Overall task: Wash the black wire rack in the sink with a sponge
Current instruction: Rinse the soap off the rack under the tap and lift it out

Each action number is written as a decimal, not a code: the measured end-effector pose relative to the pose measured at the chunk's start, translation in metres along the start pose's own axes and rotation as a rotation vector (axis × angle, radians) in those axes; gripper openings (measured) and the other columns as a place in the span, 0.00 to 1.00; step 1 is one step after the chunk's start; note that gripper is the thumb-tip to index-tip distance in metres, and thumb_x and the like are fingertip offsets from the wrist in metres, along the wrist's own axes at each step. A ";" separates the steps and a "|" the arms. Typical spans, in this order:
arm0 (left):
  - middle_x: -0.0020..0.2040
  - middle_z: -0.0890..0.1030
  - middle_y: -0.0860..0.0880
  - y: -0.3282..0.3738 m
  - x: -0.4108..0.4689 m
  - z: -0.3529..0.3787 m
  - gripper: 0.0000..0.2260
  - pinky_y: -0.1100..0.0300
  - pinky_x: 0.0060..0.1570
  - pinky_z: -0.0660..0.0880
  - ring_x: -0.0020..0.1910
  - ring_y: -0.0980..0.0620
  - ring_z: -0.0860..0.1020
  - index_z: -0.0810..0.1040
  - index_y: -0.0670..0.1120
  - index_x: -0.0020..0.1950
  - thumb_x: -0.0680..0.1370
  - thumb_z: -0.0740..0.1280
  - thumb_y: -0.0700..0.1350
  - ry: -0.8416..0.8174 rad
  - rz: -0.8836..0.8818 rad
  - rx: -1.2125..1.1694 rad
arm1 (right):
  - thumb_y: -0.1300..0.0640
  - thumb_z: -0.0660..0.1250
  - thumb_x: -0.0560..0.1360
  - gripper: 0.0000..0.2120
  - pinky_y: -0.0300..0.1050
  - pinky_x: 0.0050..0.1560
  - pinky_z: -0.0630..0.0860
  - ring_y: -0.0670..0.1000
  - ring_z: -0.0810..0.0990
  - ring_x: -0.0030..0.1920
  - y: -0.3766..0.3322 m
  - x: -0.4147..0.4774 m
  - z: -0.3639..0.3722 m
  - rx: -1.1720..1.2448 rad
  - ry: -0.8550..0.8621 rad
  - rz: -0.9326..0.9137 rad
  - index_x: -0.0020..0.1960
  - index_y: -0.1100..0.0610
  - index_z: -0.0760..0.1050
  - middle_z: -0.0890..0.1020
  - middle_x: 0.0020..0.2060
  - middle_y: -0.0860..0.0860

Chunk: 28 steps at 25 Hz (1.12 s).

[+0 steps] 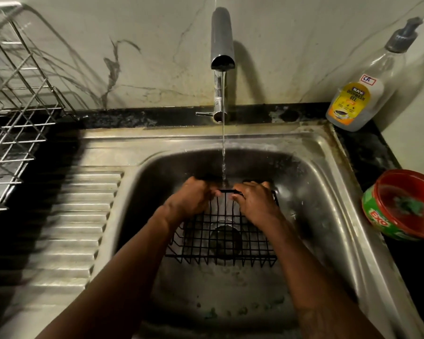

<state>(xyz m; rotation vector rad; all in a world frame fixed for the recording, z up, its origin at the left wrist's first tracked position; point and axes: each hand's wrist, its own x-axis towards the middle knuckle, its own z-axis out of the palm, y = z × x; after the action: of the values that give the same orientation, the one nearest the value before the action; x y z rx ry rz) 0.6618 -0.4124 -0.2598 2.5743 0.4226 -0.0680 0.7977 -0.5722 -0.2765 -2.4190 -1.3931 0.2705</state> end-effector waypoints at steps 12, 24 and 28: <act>0.48 0.85 0.45 0.018 0.014 0.007 0.10 0.55 0.47 0.78 0.47 0.46 0.82 0.82 0.46 0.55 0.77 0.65 0.38 0.005 0.010 0.046 | 0.47 0.69 0.78 0.07 0.47 0.51 0.60 0.54 0.80 0.52 0.001 0.008 -0.003 0.078 0.013 0.030 0.50 0.49 0.82 0.85 0.47 0.49; 0.43 0.82 0.47 -0.003 -0.032 0.013 0.11 0.59 0.38 0.70 0.41 0.44 0.80 0.79 0.51 0.54 0.73 0.66 0.43 0.062 -0.187 0.173 | 0.54 0.62 0.80 0.23 0.51 0.69 0.66 0.51 0.74 0.66 -0.021 0.011 0.012 -0.188 0.021 -0.205 0.75 0.48 0.69 0.78 0.67 0.46; 0.46 0.81 0.46 0.001 -0.035 0.015 0.14 0.57 0.39 0.72 0.42 0.45 0.80 0.77 0.52 0.56 0.72 0.65 0.43 0.056 -0.278 0.176 | 0.59 0.62 0.79 0.22 0.51 0.59 0.78 0.54 0.77 0.62 -0.004 0.008 0.005 -0.087 0.049 -0.021 0.72 0.47 0.72 0.78 0.66 0.45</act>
<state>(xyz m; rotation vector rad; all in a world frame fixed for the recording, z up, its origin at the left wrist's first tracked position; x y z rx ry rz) 0.6296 -0.4309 -0.2679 2.6758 0.8272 -0.1376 0.7966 -0.5622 -0.2792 -2.4615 -1.4366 0.1468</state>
